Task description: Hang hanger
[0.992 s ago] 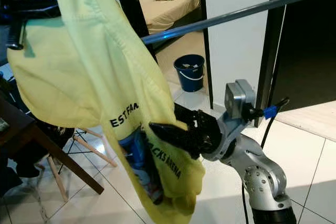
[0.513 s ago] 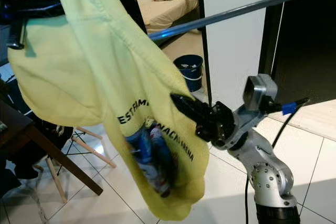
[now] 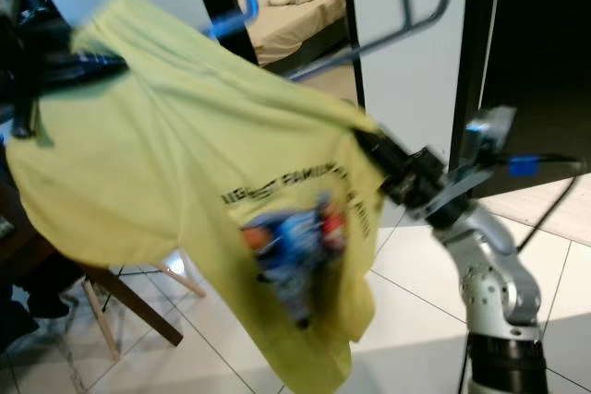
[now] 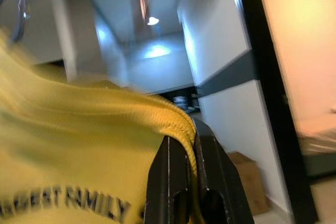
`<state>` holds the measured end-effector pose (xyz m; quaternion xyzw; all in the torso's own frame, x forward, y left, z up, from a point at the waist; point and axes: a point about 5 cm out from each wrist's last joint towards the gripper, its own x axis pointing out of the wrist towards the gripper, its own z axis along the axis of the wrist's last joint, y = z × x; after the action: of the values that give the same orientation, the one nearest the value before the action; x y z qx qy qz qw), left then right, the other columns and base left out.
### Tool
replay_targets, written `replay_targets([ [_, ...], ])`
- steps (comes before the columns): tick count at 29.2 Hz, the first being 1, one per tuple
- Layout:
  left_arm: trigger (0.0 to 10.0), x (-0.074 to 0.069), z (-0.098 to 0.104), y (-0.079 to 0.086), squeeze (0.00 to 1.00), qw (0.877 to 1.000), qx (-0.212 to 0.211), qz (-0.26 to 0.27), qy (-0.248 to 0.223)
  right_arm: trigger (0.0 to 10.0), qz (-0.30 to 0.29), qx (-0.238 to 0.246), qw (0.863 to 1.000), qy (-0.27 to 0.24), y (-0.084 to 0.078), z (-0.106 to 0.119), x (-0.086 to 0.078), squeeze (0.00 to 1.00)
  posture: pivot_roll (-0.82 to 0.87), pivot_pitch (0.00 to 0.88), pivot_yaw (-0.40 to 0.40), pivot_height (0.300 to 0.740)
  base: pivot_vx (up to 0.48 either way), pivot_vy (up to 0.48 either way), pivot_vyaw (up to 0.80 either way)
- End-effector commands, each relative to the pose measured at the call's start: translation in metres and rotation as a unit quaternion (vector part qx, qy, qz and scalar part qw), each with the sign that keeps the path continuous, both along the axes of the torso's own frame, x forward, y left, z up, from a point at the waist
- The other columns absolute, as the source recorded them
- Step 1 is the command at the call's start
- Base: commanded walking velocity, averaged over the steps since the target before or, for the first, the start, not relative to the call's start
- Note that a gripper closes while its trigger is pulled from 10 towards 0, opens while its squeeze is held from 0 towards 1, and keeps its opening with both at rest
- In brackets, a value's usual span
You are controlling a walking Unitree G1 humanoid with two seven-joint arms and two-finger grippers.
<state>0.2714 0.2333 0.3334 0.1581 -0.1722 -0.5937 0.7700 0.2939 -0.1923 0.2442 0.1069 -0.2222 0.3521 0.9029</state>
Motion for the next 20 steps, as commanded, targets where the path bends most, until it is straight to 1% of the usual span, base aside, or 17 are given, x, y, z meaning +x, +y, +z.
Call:
replay_targets([
  [1,10.0,-0.004,-0.012,0.000,0.00,1.000,0.004,-0.005,0.019,0.0,-0.026,-0.002,1.000,0.006,0.001,-0.003,0.004,0.00,-0.04,0.000,0.191,0.740,0.000,0.000,0.00],
  [2,10.0,-0.004,-0.012,0.000,0.00,1.000,0.004,-0.005,0.019,0.0,-0.026,-0.002,1.000,0.006,0.001,-0.003,0.004,0.00,-0.04,0.000,0.191,0.740,0.000,0.000,0.00],
  [4,10.0,-0.003,-0.027,0.000,0.00,0.999,0.011,-0.002,0.044,0.0,-0.031,-0.006,0.999,0.006,0.003,-0.003,0.006,0.00,-0.04,0.000,0.190,0.740,0.000,0.000,0.00],
  [7,10.0,-0.003,-0.033,0.001,0.00,0.998,0.012,-0.001,0.054,0.0,-0.031,-0.006,0.999,0.007,0.004,-0.003,0.006,0.00,-0.04,0.000,0.190,0.740,0.000,0.000,0.00],
  [8,10.0,-0.002,-0.043,0.003,0.00,0.998,0.016,0.015,0.066,0.0,-0.027,-0.011,1.000,0.009,0.006,-0.005,0.006,0.00,-0.04,0.000,0.188,0.740,0.000,0.000,0.00],
  [10,10.0,-0.001,-0.045,0.004,0.00,0.997,0.018,0.022,0.066,0.0,-0.024,-0.015,1.000,0.009,0.007,-0.006,0.006,0.00,-0.04,0.000,0.185,0.740,0.000,0.000,0.00],
  [15,10.0,-0.003,-0.044,0.006,0.00,0.997,0.023,0.032,0.063,0.0,-0.026,-0.019,0.999,0.008,0.007,-0.007,0.007,0.00,-0.04,0.000,0.185,0.740,0.000,0.000,0.00],
  [16,10.0,-0.006,-0.036,0.012,0.00,0.997,0.037,0.049,0.046,0.0,-0.026,-0.025,0.999,0.008,0.006,-0.008,0.008,0.00,-0.04,0.000,0.178,0.740,0.000,0.000,0.00],
  [19,10.0,-0.006,-0.033,0.014,0.00,0.997,0.042,0.055,0.038,0.0,-0.024,-0.027,0.999,0.008,0.006,-0.008,0.007,0.00,-0.04,0.000,0.178,0.740,0.000,0.000,0.00],
  [20,10.0,-0.008,-0.025,0.018,0.00,0.996,0.050,0.063,0.025,0.0,-0.021,-0.030,0.999,0.008,0.006,-0.009,0.007,0.00,-0.04,0.000,0.175,0.740,0.000,0.000,0.00],
])
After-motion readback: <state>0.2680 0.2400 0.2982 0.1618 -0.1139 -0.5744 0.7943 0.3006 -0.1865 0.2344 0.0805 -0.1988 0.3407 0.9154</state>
